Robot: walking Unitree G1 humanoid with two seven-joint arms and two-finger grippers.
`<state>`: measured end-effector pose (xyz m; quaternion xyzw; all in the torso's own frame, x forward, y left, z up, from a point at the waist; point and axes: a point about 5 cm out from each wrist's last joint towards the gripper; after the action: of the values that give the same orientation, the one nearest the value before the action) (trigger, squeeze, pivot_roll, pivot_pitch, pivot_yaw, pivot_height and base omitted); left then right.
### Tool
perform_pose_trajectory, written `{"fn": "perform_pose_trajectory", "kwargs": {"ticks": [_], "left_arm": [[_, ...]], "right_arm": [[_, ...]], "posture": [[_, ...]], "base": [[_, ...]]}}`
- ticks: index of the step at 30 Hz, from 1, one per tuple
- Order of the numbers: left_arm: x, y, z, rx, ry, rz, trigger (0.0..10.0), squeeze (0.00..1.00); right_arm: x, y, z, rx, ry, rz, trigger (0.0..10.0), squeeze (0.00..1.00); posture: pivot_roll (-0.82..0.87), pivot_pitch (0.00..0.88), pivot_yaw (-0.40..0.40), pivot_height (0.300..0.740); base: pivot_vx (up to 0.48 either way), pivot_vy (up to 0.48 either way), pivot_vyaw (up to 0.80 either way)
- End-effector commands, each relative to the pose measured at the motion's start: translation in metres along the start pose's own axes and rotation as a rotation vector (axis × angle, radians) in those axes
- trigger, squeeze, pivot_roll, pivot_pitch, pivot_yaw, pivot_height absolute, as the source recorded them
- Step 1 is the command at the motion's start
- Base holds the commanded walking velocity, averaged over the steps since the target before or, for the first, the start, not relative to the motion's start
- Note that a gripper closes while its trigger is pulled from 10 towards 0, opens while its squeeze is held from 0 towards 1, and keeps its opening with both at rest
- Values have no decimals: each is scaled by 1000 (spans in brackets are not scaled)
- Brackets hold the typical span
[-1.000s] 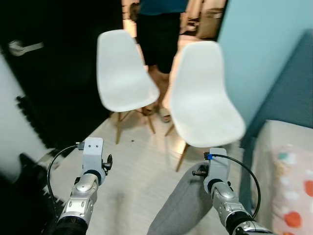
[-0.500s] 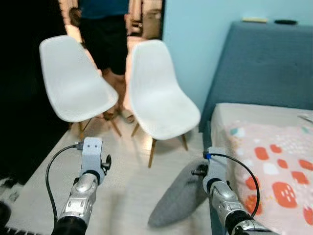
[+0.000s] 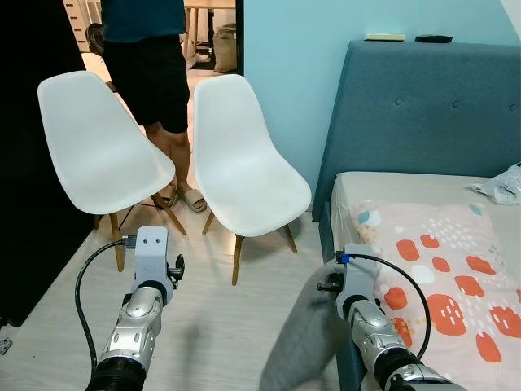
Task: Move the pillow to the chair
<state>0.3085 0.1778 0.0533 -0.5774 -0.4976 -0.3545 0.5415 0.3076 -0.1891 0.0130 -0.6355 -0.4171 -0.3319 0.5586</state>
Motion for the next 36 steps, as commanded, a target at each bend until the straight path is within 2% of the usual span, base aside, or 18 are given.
{"fn": "perform_pose_trajectory", "kwargs": {"ticks": [1,8,17,19,22,26,29,33,36], "left_arm": [[-5,-2,2,5,-4,17,10000,0],[-5,-3,3,8,-10,14,10000,0],[-11,-7,7,48,-3,13,10000,0],[-11,-14,12,83,-7,-6,10000,0],[-12,-18,16,100,-8,-13,10000,0],[-17,-42,40,201,-17,-30,10000,0],[-17,-50,44,223,-19,-38,10000,0],[-14,-51,42,218,-19,-48,10000,0],[-8,-45,34,187,-12,-59,10000,0]], "right_arm": [[17,4,4,18,-16,-70,10000,0],[16,4,9,43,-26,-64,10000,0],[17,5,20,109,-67,-53,10000,0],[20,6,32,161,-85,-54,10000,0],[22,6,37,185,-95,-54,10000,0],[30,6,67,298,-137,-65,10000,0],[34,6,77,330,-140,-72,10000,0],[36,7,78,329,-136,-78,10000,0],[34,7,71,299,-146,-77,10000,0]], "posture": [[5,22,-16,740],[7,26,-19,740],[29,48,-84,740],[98,70,-153,740],[105,72,-160,740],[173,99,-220,740],[201,114,-237,740],[194,111,-223,740],[177,102,-189,740]], "base": [[0,0,0],[0,0,0],[0,0,0],[0,0,0],[0,0,0],[0,0,0],[0,0,0],[0,0,0],[0,0,0]]}}
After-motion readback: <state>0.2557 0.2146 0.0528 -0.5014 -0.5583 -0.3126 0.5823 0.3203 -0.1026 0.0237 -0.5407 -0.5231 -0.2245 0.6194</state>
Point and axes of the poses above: a point about 5 cm out from each wrist's last joint towards the gripper, its own y axis pointing out of the wrist towards the gripper, its own x axis along the axis of the wrist's last joint, z = x × y, and after that the axes turned 11 degrees about -y, right-handed
